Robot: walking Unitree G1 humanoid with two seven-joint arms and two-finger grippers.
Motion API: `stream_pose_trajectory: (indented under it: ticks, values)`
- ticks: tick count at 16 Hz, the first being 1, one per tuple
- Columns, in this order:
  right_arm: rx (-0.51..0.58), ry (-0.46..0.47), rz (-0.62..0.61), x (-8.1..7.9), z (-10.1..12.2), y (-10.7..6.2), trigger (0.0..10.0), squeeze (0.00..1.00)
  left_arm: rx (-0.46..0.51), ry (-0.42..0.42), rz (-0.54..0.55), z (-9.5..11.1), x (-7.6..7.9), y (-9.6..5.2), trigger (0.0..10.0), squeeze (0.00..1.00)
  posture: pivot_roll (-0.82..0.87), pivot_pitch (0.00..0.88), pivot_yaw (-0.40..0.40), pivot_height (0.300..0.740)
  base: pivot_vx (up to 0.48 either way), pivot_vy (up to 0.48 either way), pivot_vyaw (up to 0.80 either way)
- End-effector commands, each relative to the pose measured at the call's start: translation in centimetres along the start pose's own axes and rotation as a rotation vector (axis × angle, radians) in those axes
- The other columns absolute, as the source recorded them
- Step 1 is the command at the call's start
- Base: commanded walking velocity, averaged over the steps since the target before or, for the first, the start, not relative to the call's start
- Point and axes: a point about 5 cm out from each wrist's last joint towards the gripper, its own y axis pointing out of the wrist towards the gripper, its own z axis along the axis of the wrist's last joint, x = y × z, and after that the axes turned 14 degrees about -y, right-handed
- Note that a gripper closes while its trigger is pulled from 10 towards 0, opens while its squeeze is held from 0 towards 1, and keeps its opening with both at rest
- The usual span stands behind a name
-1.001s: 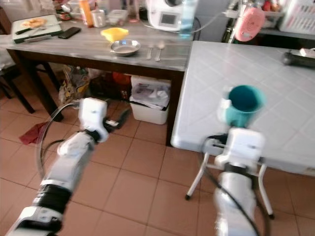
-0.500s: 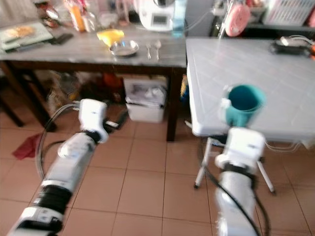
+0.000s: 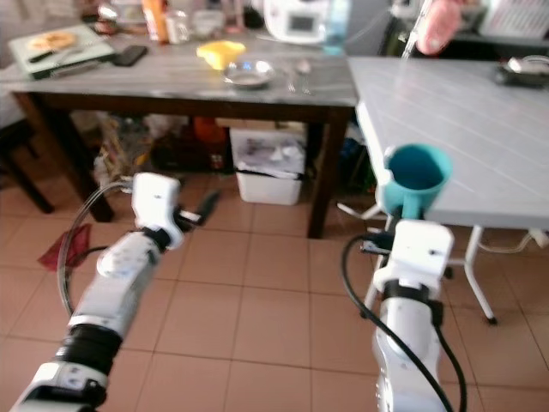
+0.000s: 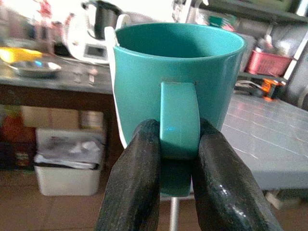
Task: Setting the table
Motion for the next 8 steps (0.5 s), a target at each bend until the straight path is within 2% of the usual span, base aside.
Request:
stream_pose_trajectory:
  ticks: [1, 8]
  values:
    - [0.018, -0.009, -0.015, 0.58, 0.25, 0.21, 10.0, 0.0, 0.012, 0.006, -0.025, 0.1, 0.83, 0.3, 10.0, 0.0, 0.07, 0.066, 0.012, 0.74, 0.0, 0.0, 0.0]
    - [0.036, -0.011, 0.006, 0.09, 0.47, 0.25, 10.0, 0.0, 0.044, -0.019, -0.051, 0.31, 1.54, 0.33, 10.0, 0.0, 0.07, 0.062, 0.014, 0.74, 0.0, 0.0, 0.0]
